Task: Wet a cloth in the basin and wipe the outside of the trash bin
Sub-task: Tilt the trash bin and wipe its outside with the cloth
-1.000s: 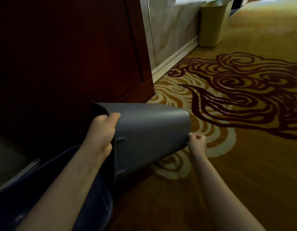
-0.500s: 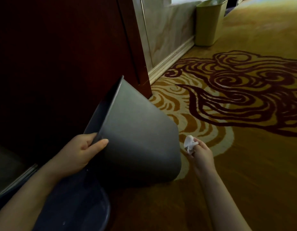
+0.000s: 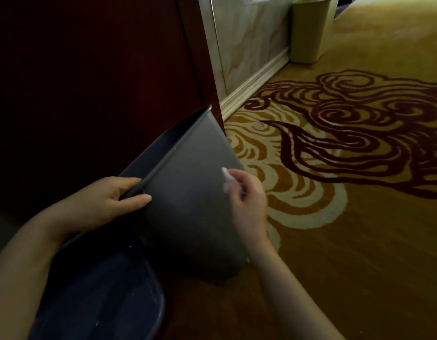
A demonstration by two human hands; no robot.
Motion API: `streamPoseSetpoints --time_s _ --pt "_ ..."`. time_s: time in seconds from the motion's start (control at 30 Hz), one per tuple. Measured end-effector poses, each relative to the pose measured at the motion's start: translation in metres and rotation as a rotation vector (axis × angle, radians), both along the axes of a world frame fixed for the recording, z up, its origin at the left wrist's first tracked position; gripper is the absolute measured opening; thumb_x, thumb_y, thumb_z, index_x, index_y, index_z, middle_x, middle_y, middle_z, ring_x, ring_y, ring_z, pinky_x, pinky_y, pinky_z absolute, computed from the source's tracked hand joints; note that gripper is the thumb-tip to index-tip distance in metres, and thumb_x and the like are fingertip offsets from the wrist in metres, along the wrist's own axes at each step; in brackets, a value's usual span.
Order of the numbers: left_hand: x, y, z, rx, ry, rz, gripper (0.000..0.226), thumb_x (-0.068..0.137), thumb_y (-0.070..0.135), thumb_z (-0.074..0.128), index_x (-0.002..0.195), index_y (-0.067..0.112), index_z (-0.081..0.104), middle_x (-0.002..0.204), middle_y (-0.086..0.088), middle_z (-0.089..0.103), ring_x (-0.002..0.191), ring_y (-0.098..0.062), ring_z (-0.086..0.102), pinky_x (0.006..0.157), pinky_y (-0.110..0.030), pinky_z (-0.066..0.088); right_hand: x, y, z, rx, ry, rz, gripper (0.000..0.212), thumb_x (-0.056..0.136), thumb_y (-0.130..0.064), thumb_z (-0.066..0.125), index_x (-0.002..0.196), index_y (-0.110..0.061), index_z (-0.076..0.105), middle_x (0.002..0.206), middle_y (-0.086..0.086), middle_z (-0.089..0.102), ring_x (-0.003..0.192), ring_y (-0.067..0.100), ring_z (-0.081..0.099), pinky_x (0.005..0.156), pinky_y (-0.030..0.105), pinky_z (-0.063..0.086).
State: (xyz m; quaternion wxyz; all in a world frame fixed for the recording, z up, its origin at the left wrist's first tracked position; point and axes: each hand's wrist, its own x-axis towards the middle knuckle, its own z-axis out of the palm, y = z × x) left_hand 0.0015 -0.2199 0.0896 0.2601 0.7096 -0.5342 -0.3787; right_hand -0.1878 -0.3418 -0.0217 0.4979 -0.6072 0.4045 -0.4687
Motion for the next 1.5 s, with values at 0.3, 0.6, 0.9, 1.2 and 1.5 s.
streamPoseSetpoints --time_s 0.3,0.6,0.9,1.2,1.5 --pt "0.002 -0.003 -0.007 0.011 0.053 -0.031 0.056 0.065 0.066 0.066 0.109 0.032 0.066 0.108 0.003 0.073 0.096 -0.017 0.07 0.075 -0.02 0.056 0.04 0.022 -0.02 0.011 0.049 -0.257 0.015 0.087 -0.018 0.057 0.102 -0.02 0.058 0.101 -0.007 0.05 0.091 0.003 0.049 0.078 0.016 0.042" --pt "-0.005 -0.006 -0.007 0.004 0.078 -0.054 0.058 0.064 0.066 0.067 0.111 0.032 0.066 0.11 0.002 0.072 0.098 -0.017 0.07 0.077 -0.021 0.055 -0.031 0.018 -0.128 0.71 0.426 -0.264 0.017 0.092 -0.02 0.052 0.107 -0.014 0.054 0.104 0.005 0.054 0.085 0.015 0.055 0.074 0.031 0.05" --pt "-0.008 -0.002 -0.003 -0.017 0.085 -0.009 0.026 0.08 0.033 0.059 0.105 0.036 0.069 0.107 0.005 0.074 0.095 -0.013 0.07 0.073 -0.017 0.054 -0.031 0.004 -0.057 0.396 0.336 -0.152 0.016 0.088 -0.018 0.057 0.104 -0.019 0.057 0.113 0.001 0.05 0.094 0.011 0.054 0.082 0.033 0.053" --pt "-0.019 -0.006 0.001 -0.005 0.092 0.011 0.025 0.078 0.03 0.056 0.096 0.04 0.069 0.101 0.011 0.073 0.091 -0.009 0.07 0.066 -0.015 0.054 0.015 0.011 0.053 -0.19 0.122 -0.033 0.035 0.094 -0.016 0.048 0.128 -0.015 0.052 0.114 -0.01 0.046 0.09 -0.014 0.043 0.076 -0.006 0.033" --pt "-0.025 -0.007 0.003 -0.026 0.091 0.022 0.023 0.08 0.026 0.057 0.097 0.033 0.07 0.099 0.011 0.074 0.09 -0.008 0.07 0.066 -0.012 0.053 0.011 0.034 -0.021 -0.415 0.236 -0.133 0.018 0.09 -0.017 0.053 0.106 -0.015 0.061 0.096 -0.002 0.055 0.084 0.003 0.051 0.072 0.013 0.044"
